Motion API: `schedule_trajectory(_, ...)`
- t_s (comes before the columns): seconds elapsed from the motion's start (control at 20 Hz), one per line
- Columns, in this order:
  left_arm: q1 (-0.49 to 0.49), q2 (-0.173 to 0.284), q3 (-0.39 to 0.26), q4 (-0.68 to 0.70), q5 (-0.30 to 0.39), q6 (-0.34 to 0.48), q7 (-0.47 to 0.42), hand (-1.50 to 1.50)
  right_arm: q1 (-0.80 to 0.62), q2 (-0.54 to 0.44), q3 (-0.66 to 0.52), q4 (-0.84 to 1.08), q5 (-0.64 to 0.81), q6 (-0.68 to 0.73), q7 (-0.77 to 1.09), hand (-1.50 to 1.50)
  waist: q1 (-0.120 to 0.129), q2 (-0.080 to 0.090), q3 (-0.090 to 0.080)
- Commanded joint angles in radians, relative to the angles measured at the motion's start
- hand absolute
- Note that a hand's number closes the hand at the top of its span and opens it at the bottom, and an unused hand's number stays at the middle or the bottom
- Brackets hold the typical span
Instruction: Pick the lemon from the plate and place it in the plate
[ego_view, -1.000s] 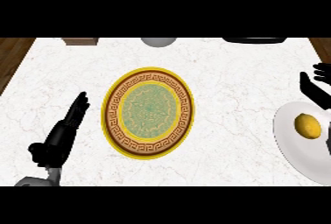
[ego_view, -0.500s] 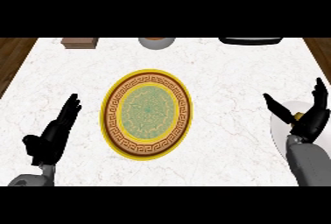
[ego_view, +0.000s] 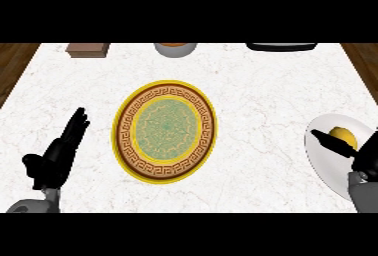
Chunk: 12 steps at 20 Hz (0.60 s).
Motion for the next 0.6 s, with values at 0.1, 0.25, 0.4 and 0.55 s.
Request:
schedule_trajectory(0.1, -0.031, -0.026, -0.011, 0.026, -0.01, 0.003, 0.013, 0.0, 0.049, -0.104, 0.114, -0.053, 0.11, 0.222, 0.348, -1.5, -0.003, 0.001, -0.001)
schedule_trajectory(0.25, -0.015, 0.016, 0.028, 0.006, 0.016, -0.033, 0.017, 0.0, 0.02, -0.155, 0.135, -0.172, 0.13, 0.345, 0.548, -1.5, 0.007, -0.001, 0.001)
schedule_trajectory(0.4, 0.031, 0.002, 0.021, -0.047, 0.008, -0.032, 0.024, 0.0, 0.011, -0.151, 0.119, -0.251, 0.125, 0.411, 0.664, -1.5, 0.015, 0.001, 0.004)
schedule_trajectory(0.55, -0.072, 0.019, 0.056, 0.085, -0.005, -0.068, -0.01, 0.0, -0.012, -0.142, 0.123, -0.249, 0.146, 0.469, 0.752, -1.5, 0.011, 0.006, 0.004)
